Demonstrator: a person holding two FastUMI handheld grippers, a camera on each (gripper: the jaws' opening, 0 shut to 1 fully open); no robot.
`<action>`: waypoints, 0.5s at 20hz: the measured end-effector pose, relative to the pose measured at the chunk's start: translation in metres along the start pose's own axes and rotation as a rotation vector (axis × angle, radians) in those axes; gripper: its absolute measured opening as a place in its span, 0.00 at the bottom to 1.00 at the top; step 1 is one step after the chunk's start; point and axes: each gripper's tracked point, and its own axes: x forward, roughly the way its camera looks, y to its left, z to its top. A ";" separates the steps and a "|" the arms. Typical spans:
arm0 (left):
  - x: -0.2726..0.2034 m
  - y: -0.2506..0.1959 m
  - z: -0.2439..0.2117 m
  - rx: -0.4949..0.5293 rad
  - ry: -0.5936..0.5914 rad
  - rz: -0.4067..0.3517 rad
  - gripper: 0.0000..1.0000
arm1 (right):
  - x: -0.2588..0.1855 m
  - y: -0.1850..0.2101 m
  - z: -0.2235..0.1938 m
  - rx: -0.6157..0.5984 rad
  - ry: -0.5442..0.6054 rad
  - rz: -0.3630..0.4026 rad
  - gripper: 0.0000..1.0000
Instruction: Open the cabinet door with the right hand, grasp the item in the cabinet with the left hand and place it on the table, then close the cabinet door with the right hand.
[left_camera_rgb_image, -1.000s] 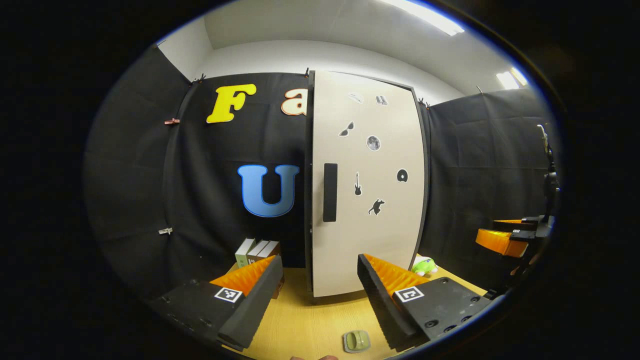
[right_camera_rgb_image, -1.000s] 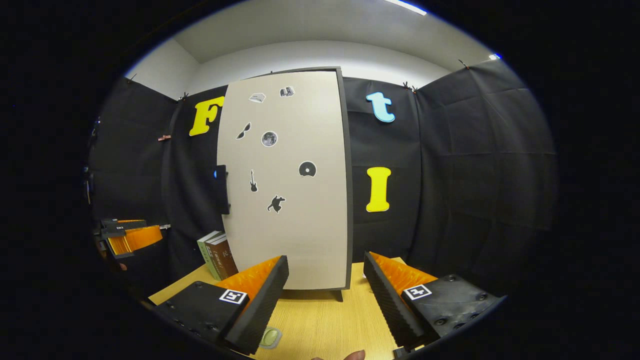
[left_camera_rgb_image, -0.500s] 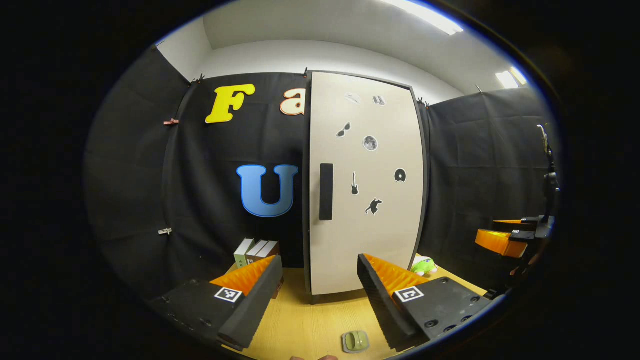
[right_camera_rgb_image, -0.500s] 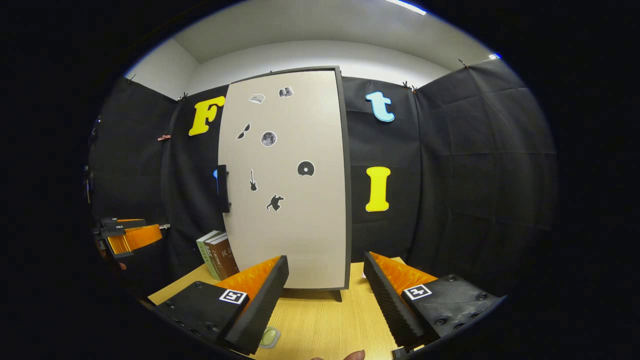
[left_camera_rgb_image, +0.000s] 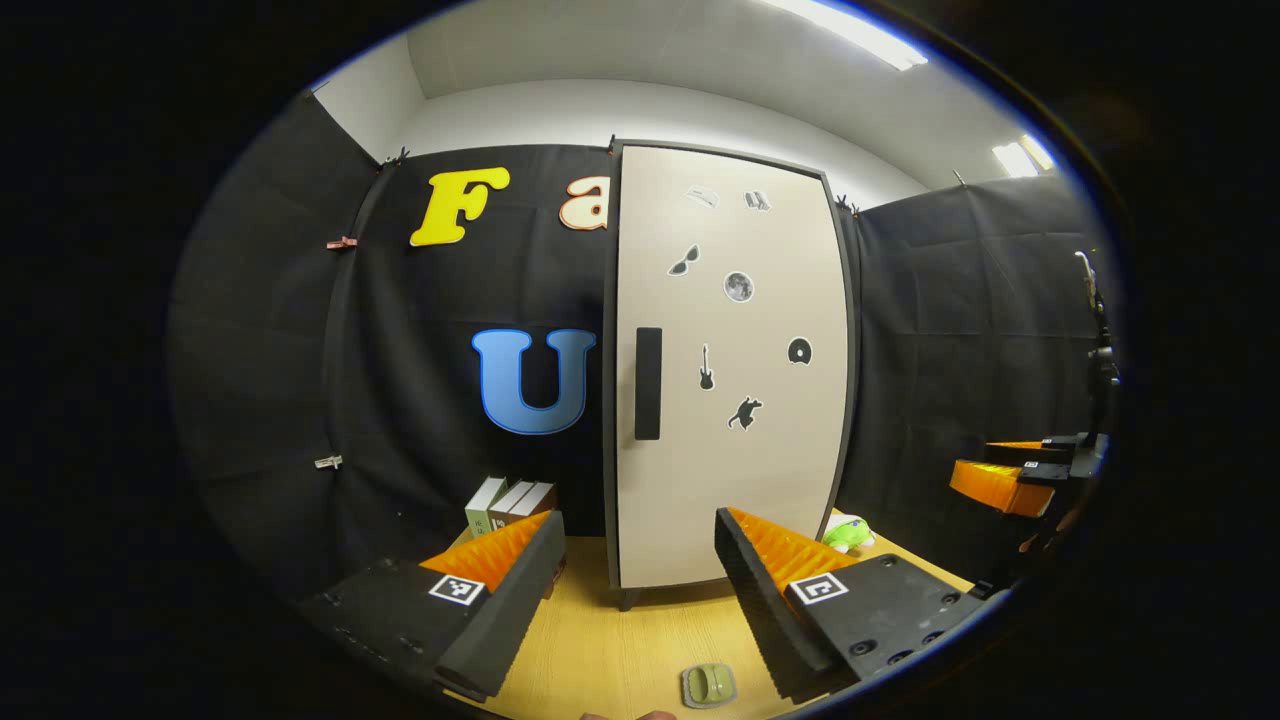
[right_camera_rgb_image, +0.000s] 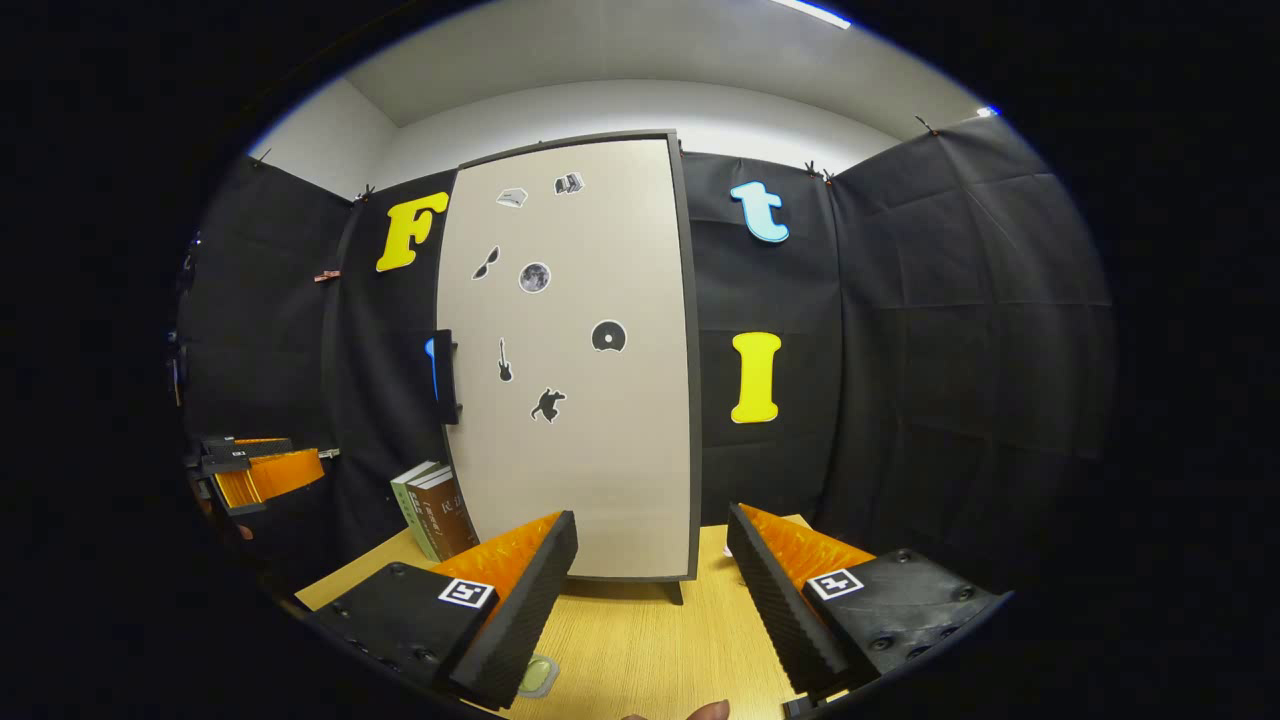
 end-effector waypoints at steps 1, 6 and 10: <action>0.000 0.000 -0.001 0.001 0.001 0.001 0.95 | 0.001 0.000 -0.001 0.001 0.002 0.001 0.98; 0.003 -0.001 0.000 0.007 0.001 -0.001 0.95 | 0.003 0.001 -0.003 0.001 0.006 0.004 0.97; 0.005 -0.002 0.002 0.005 -0.003 -0.002 0.95 | 0.005 0.001 -0.003 -0.003 0.006 0.007 0.98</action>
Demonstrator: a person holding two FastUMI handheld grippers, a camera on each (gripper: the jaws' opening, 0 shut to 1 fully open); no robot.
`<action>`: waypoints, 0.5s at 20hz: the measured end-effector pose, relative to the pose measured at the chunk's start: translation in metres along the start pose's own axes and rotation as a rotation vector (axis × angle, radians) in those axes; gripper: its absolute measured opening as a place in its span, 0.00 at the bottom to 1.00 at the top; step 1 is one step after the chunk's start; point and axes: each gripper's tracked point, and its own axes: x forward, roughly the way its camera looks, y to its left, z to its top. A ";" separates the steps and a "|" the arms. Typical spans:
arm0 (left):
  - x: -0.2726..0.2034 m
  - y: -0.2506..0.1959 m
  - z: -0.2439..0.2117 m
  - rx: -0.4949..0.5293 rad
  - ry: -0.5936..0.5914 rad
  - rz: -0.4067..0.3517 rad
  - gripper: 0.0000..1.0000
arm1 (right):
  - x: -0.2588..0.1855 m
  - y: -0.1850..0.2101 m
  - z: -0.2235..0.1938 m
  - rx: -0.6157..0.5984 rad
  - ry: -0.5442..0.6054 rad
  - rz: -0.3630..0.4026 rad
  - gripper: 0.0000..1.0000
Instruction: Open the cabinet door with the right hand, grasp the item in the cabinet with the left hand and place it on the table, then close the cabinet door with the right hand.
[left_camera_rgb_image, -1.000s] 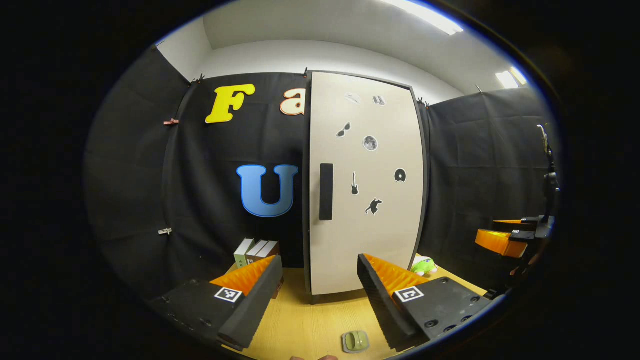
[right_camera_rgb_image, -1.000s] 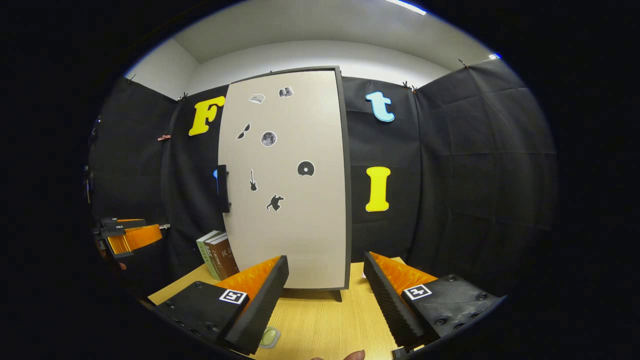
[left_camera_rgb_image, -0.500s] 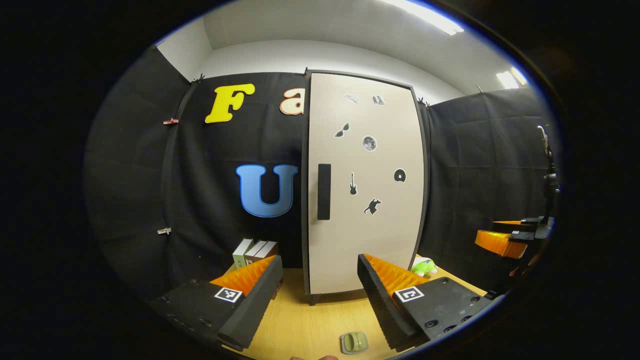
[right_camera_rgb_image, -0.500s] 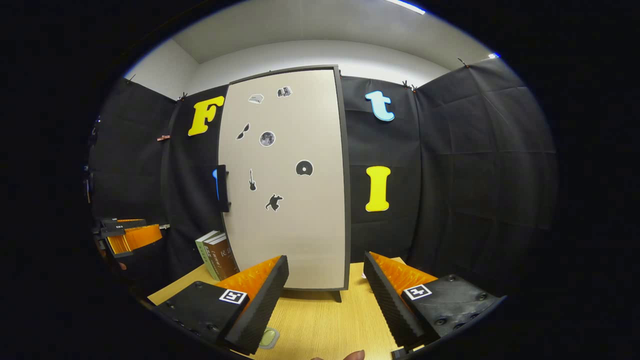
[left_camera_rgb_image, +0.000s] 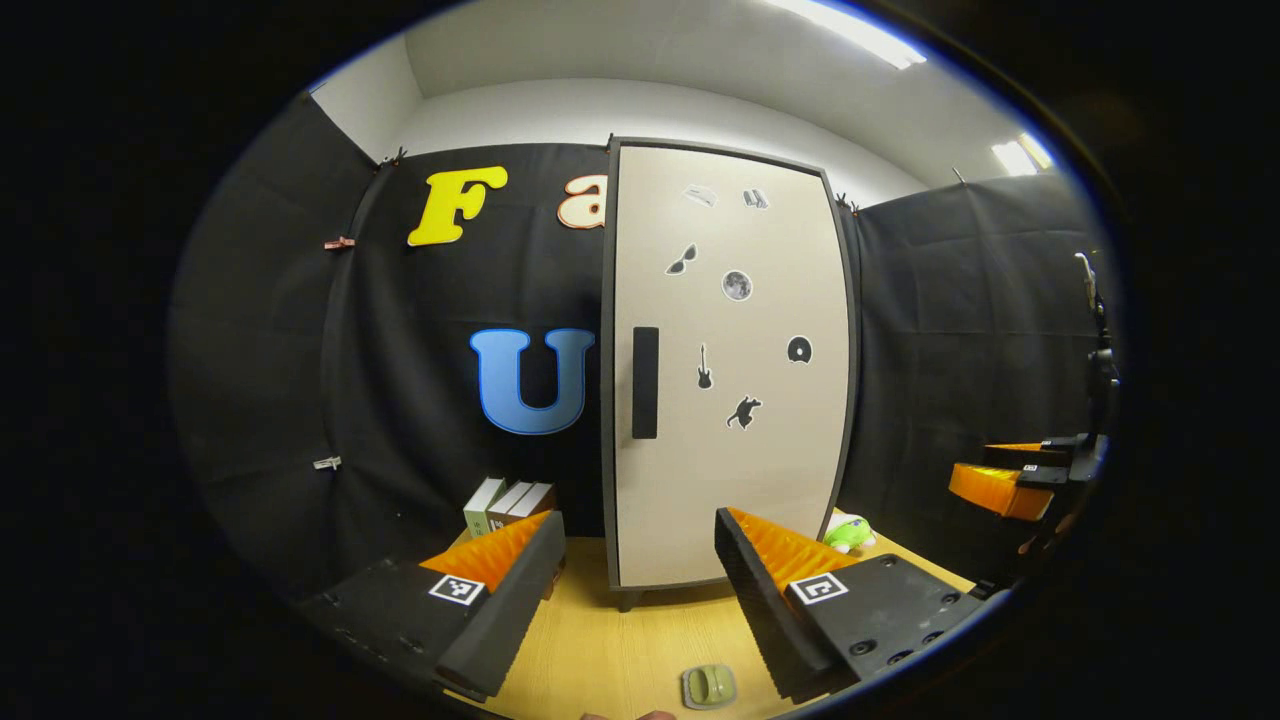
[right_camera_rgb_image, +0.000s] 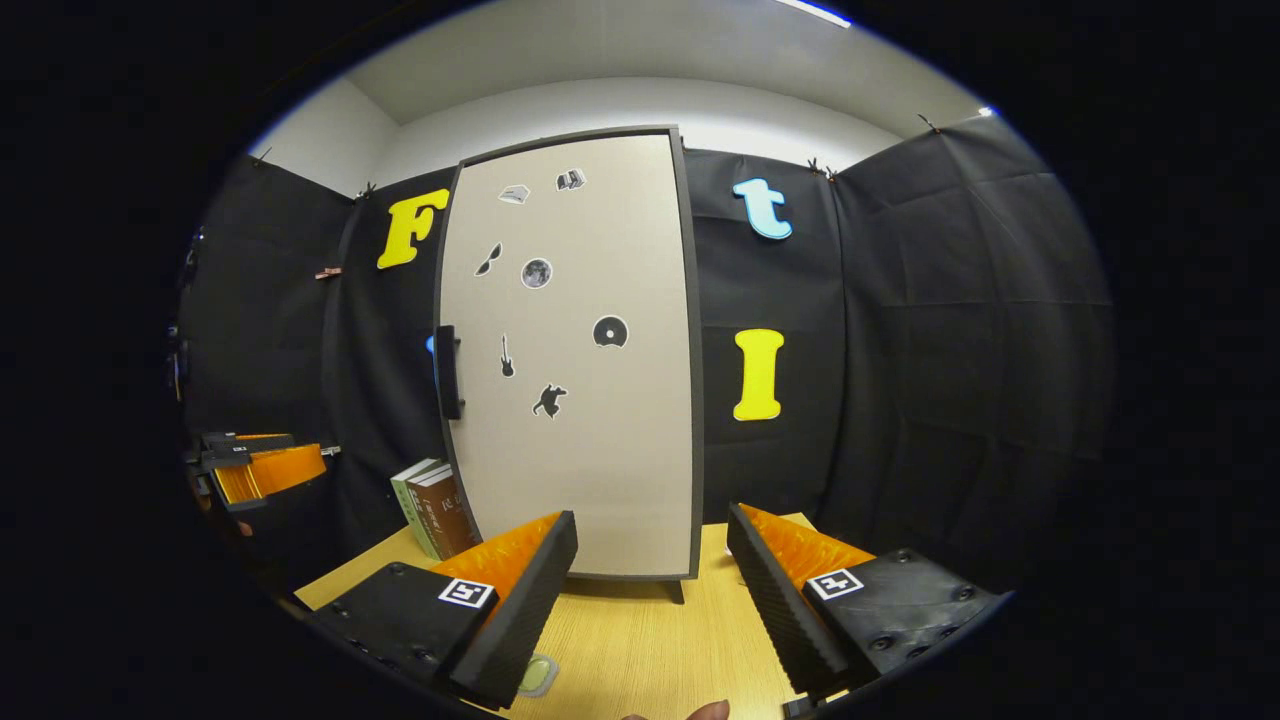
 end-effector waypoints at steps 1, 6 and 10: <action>0.000 0.000 0.000 0.002 -0.002 0.000 0.95 | 0.000 0.000 0.000 0.000 0.000 0.002 0.98; 0.002 -0.001 0.001 -0.009 -0.001 0.004 0.95 | 0.001 0.004 0.003 0.004 -0.005 0.015 0.97; 0.002 -0.006 0.005 0.000 -0.012 0.002 0.95 | -0.002 0.004 0.003 0.010 -0.008 0.028 0.97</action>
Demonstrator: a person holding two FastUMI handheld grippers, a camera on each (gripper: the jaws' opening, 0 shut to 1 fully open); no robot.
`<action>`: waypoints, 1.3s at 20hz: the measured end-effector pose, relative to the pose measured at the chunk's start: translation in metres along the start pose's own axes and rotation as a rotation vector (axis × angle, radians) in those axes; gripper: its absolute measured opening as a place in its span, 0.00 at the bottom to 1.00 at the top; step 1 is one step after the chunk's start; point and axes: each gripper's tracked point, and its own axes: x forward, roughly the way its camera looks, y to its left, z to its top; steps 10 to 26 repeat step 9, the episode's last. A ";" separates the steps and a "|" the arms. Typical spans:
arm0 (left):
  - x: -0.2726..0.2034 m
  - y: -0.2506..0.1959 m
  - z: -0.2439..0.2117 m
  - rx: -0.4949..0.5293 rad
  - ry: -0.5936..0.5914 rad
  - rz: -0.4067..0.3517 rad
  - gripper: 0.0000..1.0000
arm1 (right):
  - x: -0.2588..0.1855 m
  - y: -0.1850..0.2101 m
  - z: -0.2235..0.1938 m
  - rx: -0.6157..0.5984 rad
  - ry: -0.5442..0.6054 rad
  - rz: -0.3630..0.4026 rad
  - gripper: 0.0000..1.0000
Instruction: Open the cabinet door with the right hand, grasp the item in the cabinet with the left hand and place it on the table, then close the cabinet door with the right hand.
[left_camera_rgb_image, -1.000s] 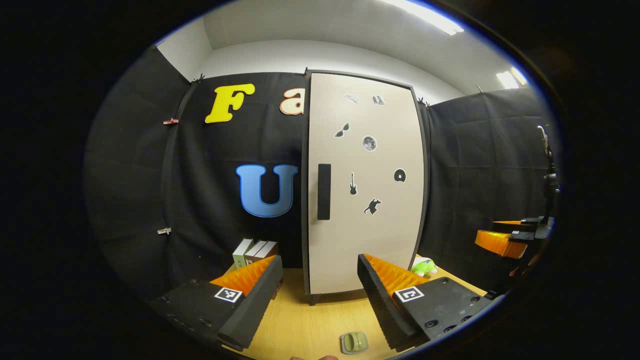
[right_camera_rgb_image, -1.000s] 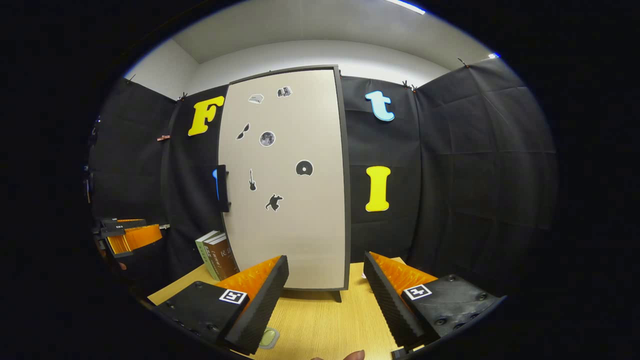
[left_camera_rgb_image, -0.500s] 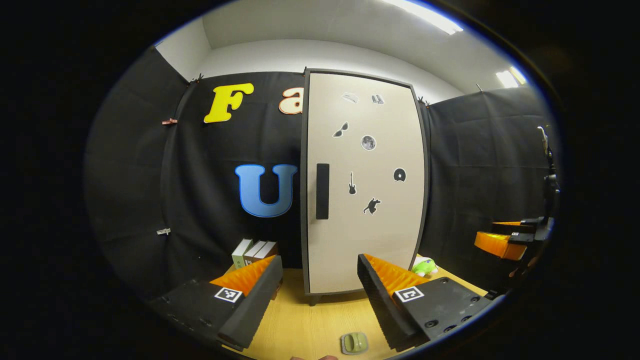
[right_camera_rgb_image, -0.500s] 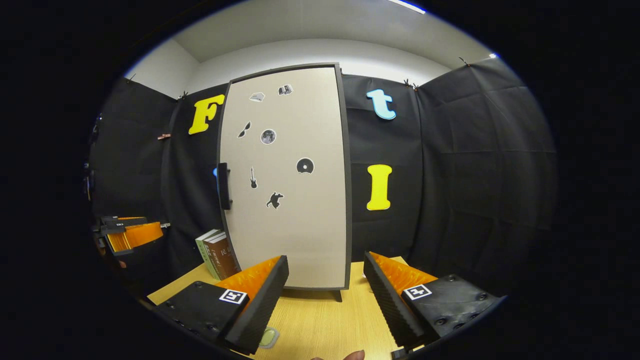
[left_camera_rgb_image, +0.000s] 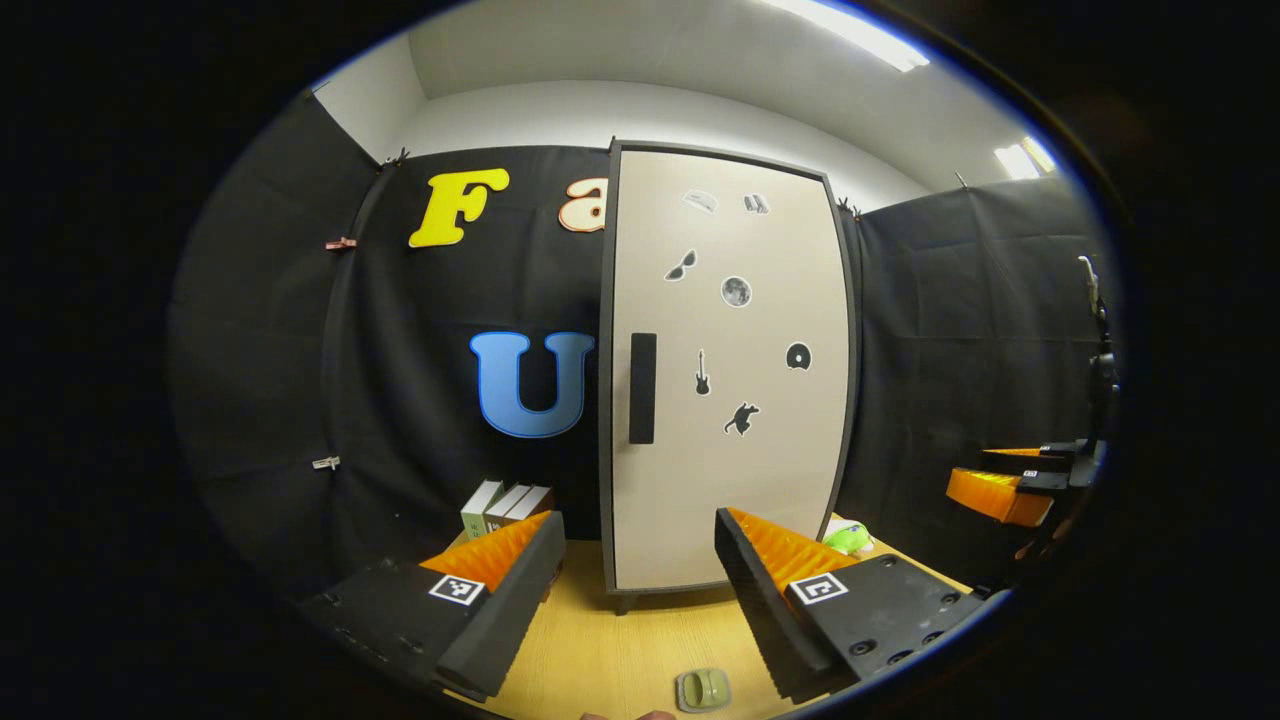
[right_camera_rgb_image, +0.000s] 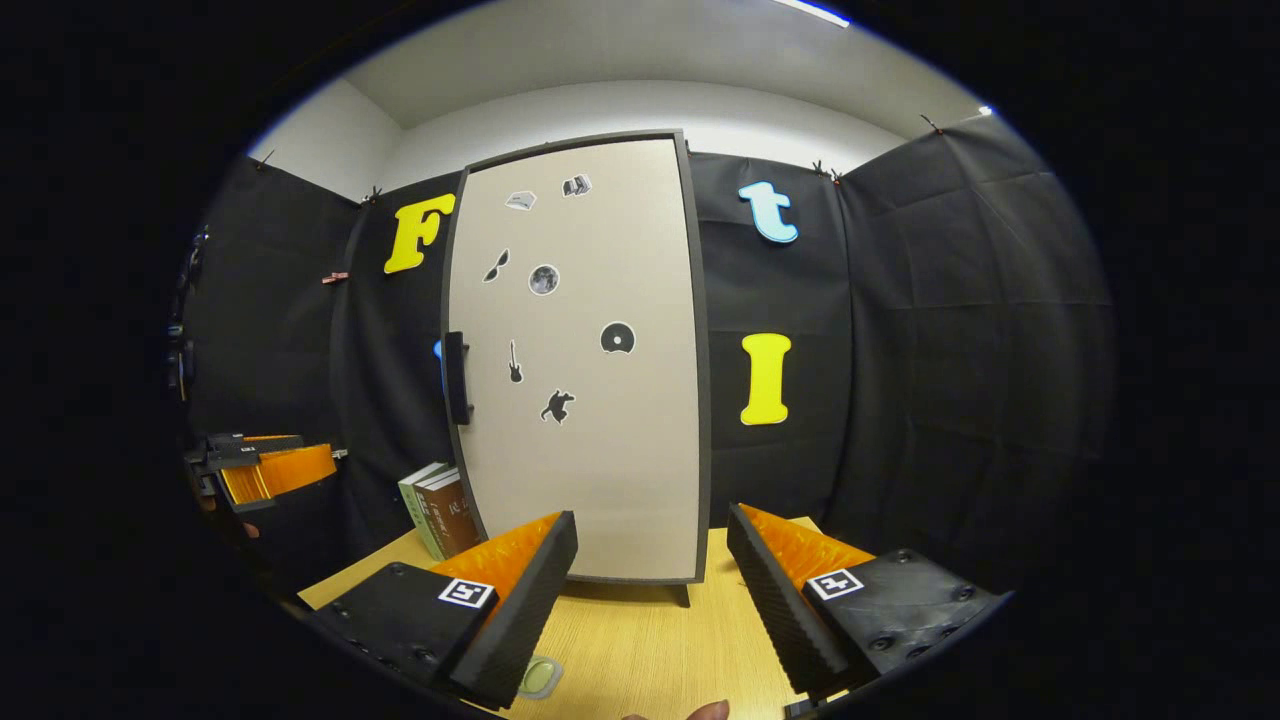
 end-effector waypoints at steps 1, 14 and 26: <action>0.001 -0.001 0.000 0.004 -0.001 0.000 0.95 | -0.001 0.001 -0.002 0.007 0.008 0.007 0.97; 0.005 0.003 -0.001 -0.006 -0.004 0.027 0.95 | 0.000 -0.002 0.004 0.002 -0.004 0.020 0.97; 0.005 0.003 -0.001 -0.006 -0.004 0.027 0.95 | 0.000 -0.002 0.004 0.002 -0.004 0.020 0.97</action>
